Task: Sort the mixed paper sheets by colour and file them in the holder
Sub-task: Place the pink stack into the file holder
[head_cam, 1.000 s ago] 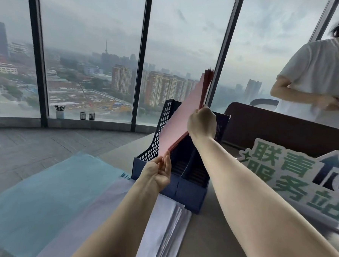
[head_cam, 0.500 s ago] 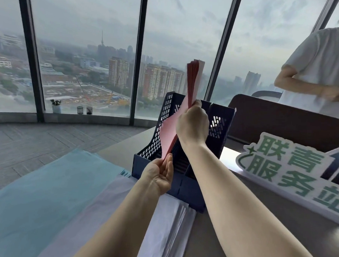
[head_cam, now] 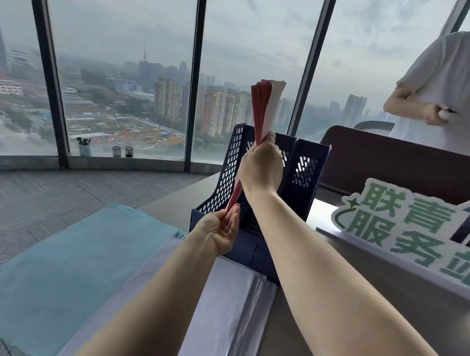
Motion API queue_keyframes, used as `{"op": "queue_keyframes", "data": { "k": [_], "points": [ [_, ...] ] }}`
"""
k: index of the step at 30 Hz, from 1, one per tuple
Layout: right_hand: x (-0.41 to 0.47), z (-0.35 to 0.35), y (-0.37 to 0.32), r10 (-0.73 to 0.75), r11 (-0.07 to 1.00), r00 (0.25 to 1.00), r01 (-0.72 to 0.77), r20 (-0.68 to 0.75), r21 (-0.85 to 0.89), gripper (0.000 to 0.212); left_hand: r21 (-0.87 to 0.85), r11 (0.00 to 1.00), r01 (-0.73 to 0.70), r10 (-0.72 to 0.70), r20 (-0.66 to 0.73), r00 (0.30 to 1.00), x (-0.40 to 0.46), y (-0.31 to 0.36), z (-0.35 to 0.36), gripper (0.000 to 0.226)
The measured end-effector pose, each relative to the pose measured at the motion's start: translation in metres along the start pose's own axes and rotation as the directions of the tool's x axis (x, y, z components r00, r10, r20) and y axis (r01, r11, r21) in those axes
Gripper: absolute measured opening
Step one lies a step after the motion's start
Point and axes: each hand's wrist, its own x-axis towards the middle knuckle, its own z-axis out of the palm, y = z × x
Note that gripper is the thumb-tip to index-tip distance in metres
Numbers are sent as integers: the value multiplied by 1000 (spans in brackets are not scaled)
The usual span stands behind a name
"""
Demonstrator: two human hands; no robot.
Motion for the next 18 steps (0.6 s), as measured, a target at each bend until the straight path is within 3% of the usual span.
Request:
{"op": "queue_keyframes", "data": {
  "k": [9,18],
  "points": [
    [4,20,10,-12,999,999,14,37,-48,51,205,978,-21,24,-12,1000,10,9,5,39],
    [-29,49,31,87,996,987,-82,133,-47,52,437,891,-127,150,-19,989,5,15,-15,39]
  ]
}}
